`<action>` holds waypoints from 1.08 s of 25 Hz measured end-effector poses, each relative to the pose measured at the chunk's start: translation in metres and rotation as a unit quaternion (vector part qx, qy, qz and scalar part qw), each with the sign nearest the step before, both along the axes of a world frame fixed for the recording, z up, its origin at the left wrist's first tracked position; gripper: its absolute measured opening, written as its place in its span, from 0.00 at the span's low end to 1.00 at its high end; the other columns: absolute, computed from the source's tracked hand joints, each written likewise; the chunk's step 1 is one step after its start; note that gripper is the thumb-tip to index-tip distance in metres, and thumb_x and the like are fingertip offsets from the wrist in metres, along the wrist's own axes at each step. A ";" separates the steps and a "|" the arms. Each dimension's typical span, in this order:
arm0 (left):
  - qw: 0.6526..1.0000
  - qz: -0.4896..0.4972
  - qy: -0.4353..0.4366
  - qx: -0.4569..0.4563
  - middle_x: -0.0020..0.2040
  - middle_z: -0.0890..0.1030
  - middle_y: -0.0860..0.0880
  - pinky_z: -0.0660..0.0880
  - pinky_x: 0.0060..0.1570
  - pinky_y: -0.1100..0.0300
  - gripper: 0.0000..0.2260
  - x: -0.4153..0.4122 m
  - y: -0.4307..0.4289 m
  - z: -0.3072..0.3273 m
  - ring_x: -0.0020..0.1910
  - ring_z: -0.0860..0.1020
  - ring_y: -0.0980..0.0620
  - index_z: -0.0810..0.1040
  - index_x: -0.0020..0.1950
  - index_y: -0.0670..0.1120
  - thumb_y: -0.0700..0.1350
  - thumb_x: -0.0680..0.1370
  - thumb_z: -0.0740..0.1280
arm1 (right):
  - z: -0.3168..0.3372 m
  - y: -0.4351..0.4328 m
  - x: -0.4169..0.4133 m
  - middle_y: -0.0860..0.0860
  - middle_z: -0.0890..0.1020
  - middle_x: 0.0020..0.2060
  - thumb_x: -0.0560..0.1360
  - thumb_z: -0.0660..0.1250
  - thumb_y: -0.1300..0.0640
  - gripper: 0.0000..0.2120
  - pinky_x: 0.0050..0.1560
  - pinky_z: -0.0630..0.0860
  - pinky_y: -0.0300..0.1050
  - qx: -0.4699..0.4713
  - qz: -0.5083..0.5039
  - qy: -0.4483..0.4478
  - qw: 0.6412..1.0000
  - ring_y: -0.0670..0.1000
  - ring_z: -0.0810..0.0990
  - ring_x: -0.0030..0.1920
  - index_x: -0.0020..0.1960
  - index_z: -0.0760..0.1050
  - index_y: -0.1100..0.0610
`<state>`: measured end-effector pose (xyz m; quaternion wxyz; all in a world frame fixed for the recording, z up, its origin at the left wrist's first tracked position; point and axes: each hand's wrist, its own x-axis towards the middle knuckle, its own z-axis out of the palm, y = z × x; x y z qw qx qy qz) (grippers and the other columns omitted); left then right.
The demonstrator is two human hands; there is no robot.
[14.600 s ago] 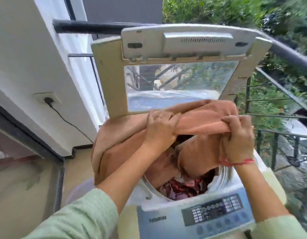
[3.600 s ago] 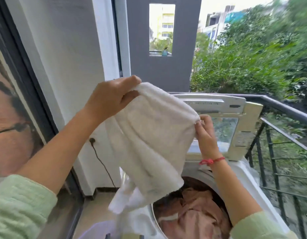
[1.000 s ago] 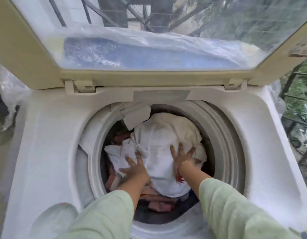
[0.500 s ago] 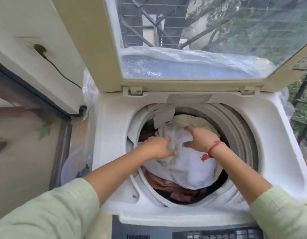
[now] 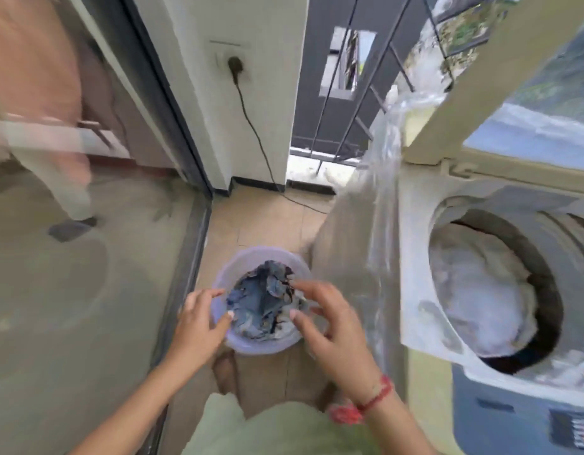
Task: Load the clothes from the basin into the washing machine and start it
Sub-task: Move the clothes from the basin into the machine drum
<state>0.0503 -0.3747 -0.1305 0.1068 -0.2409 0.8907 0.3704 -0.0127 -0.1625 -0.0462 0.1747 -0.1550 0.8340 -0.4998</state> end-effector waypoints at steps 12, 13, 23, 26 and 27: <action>0.976 -0.155 -0.140 -0.058 0.64 0.70 0.41 0.65 0.62 0.47 0.20 -0.019 -0.087 -0.257 0.65 0.66 0.40 0.71 0.66 0.44 0.45 0.74 0.67 | -0.336 -0.081 0.014 0.60 0.71 0.59 0.70 0.67 0.63 0.20 0.64 0.68 0.51 0.312 -0.050 -0.202 0.927 0.62 0.72 0.60 0.62 0.72 0.59; 0.973 -0.180 -0.132 -0.061 0.65 0.69 0.41 0.63 0.65 0.48 0.21 -0.022 -0.083 -0.278 0.67 0.65 0.40 0.70 0.66 0.43 0.45 0.74 0.66 | -0.362 -0.080 0.009 0.60 0.70 0.61 0.71 0.66 0.63 0.22 0.64 0.67 0.50 0.331 -0.041 -0.224 0.916 0.61 0.71 0.62 0.65 0.70 0.58; 0.823 -0.412 -0.299 -0.253 0.75 0.60 0.42 0.32 0.69 0.40 0.35 -0.013 -0.026 -0.402 0.76 0.48 0.41 0.58 0.74 0.44 0.66 0.76 0.54 | -0.533 -0.079 0.000 0.55 0.55 0.76 0.71 0.68 0.41 0.35 0.71 0.45 0.64 0.499 0.275 -0.047 0.821 0.57 0.51 0.76 0.74 0.58 0.46; 0.815 -0.404 -0.332 -0.248 0.71 0.64 0.43 0.32 0.66 0.34 0.23 -0.026 -0.016 -0.415 0.75 0.54 0.40 0.65 0.70 0.49 0.58 0.77 0.59 | -0.551 -0.088 0.013 0.55 0.60 0.74 0.75 0.63 0.46 0.18 0.70 0.40 0.67 0.487 0.265 -0.040 0.832 0.58 0.55 0.75 0.62 0.75 0.50; 0.832 -0.385 -0.322 -0.235 0.69 0.66 0.43 0.34 0.67 0.34 0.18 -0.030 -0.014 -0.416 0.73 0.59 0.40 0.67 0.67 0.50 0.51 0.78 0.60 | -0.553 -0.089 0.015 0.56 0.63 0.72 0.76 0.62 0.48 0.14 0.70 0.40 0.65 0.482 0.247 -0.043 0.840 0.58 0.57 0.74 0.58 0.78 0.53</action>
